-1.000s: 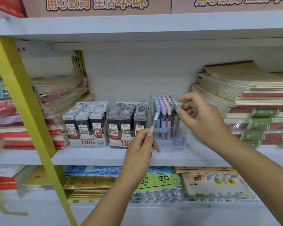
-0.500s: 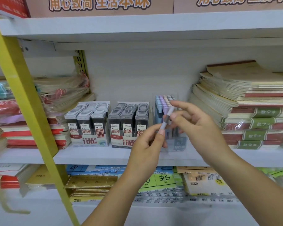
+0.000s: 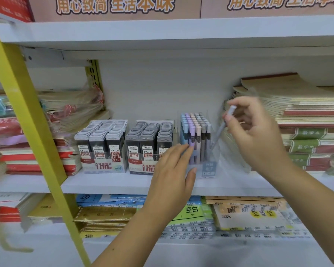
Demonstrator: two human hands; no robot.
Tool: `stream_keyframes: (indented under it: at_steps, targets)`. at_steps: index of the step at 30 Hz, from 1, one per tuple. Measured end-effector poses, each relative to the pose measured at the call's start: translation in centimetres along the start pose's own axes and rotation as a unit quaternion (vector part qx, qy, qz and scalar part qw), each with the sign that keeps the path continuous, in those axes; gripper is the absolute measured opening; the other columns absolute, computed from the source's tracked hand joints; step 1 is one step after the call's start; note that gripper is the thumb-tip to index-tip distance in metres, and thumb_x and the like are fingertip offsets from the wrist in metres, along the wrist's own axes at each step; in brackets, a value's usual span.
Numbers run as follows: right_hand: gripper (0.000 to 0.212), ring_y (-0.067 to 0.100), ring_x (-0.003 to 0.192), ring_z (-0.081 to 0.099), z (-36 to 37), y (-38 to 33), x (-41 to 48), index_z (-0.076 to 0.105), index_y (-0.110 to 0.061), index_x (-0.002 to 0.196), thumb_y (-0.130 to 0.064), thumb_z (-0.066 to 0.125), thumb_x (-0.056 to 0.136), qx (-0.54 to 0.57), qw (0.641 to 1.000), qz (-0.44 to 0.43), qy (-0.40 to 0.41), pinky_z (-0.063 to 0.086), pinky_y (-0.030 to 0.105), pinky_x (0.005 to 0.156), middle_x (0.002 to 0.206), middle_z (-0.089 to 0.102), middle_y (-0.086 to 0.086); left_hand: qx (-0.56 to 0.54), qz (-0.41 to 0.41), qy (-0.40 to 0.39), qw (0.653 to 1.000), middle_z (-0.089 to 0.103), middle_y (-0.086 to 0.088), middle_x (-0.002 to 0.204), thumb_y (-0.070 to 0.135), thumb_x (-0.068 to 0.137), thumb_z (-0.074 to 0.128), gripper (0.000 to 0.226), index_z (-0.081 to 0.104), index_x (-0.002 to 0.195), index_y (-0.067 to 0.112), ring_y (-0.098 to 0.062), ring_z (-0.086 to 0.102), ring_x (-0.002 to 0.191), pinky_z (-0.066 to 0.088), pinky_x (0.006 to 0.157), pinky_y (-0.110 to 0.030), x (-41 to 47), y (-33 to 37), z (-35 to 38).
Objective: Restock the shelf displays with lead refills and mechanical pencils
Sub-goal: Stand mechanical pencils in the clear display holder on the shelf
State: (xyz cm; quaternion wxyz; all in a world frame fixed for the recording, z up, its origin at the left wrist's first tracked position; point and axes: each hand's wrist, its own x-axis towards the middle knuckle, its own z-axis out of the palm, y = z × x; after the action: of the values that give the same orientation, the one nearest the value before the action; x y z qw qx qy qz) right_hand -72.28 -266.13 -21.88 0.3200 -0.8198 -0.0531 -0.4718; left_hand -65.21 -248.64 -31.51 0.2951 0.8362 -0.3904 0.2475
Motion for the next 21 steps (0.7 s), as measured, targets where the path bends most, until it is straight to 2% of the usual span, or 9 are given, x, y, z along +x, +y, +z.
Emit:
stream_keyframes:
  at_steps: [3, 7, 11, 13, 15, 17, 19, 21]
  targets:
    - [0.024, 0.006, 0.088, 0.062, 1.0, 0.9, -0.8, 0.053, -0.029, 0.116, -0.016, 0.058, 0.095, -0.042, 0.998, 0.010, -0.051, 0.054, 0.036, 0.079, 0.095, 0.060, -0.018, 0.023, 0.002, -0.005, 1.000, 0.035, 0.004, 0.159, 0.031, 0.104, 0.047, 0.054, 0.034, 0.155, 0.019, -0.013, 0.026, 0.147, 0.013, 0.121, -0.026, -0.3, -0.5, 0.6]
    - [0.025, 0.008, 0.086, 0.064, 1.1, 1.5, -1.1, 0.055, -0.032, 0.115, -0.018, 0.060, 0.095, -0.016, 0.998, 0.016, -0.063, 0.056, 0.040, 0.078, 0.091, 0.060, -0.016, 0.027, 0.011, 0.002, 1.000, 0.037, 0.002, 0.159, 0.031, 0.103, 0.048, 0.054, 0.036, 0.154, 0.017, -0.015, 0.029, 0.147, 0.019, 0.121, -0.030, -0.3, -0.8, 0.9]
    - [0.026, 0.013, 0.084, 0.065, 1.5, 1.9, -0.6, 0.057, -0.029, 0.115, -0.017, 0.062, 0.093, -0.012, 0.997, 0.025, -0.072, 0.057, 0.043, 0.078, 0.090, 0.059, -0.015, 0.023, 0.013, 0.001, 1.000, 0.034, 0.004, 0.160, 0.033, 0.104, 0.044, 0.054, 0.033, 0.155, 0.019, -0.013, 0.026, 0.148, 0.016, 0.121, -0.029, -0.4, -1.0, 0.9]
    - [0.026, 0.007, 0.081, 0.064, 1.9, 2.3, -0.5, 0.057, -0.031, 0.112, -0.016, 0.064, 0.092, -0.020, 0.996, 0.039, -0.082, 0.056, 0.033, 0.078, 0.089, 0.061, -0.014, 0.021, 0.017, 0.002, 1.000, 0.034, 0.004, 0.160, 0.034, 0.104, 0.043, 0.054, 0.034, 0.155, 0.019, -0.013, 0.026, 0.148, 0.017, 0.120, -0.028, -0.3, -1.1, 0.9]
    - [0.025, 0.000, 0.082, 0.059, 2.3, 2.8, -0.7, 0.055, -0.032, 0.106, -0.018, 0.067, 0.090, -0.034, 0.995, 0.043, -0.082, 0.049, 0.015, 0.073, 0.086, 0.060, -0.014, 0.023, 0.019, 0.002, 1.000, 0.034, 0.004, 0.159, 0.034, 0.104, 0.043, 0.054, 0.035, 0.155, 0.019, -0.013, 0.026, 0.148, 0.016, 0.120, -0.028, -0.3, -1.1, 1.0]
    - [0.023, -0.004, 0.084, 0.054, 2.7, 3.2, -0.9, 0.055, -0.030, 0.101, -0.021, 0.071, 0.087, -0.055, 0.994, 0.052, -0.075, 0.042, 0.010, 0.069, 0.083, 0.057, -0.014, 0.023, 0.020, 0.002, 1.000, 0.033, 0.004, 0.160, 0.034, 0.104, 0.044, 0.054, 0.034, 0.155, 0.019, -0.013, 0.025, 0.148, 0.014, 0.121, -0.028, -0.3, -1.2, 0.9]
    - [0.020, 0.002, 0.087, 0.051, 3.0, 3.4, -1.1, 0.056, -0.026, 0.100, -0.025, 0.071, 0.086, -0.076, 0.993, 0.065, -0.057, 0.040, 0.017, 0.072, 0.082, 0.055, -0.015, 0.016, 0.023, 0.000, 1.000, 0.033, 0.004, 0.160, 0.033, 0.104, 0.046, 0.055, 0.033, 0.156, 0.020, -0.012, 0.024, 0.148, 0.017, 0.122, -0.029, -0.2, -1.2, 0.9]
    - [0.028, 0.011, 0.097, 0.051, 3.2, 3.2, -1.4, 0.057, -0.026, 0.111, -0.034, 0.067, 0.086, -0.106, 0.992, 0.059, -0.040, 0.040, 0.025, 0.079, 0.096, 0.054, -0.011, 0.000, 0.027, 0.008, 1.000, 0.035, 0.004, 0.159, 0.031, 0.103, 0.050, 0.055, 0.036, 0.154, 0.019, -0.012, 0.027, 0.147, 0.024, 0.122, -0.034, -0.3, -1.1, 0.6]
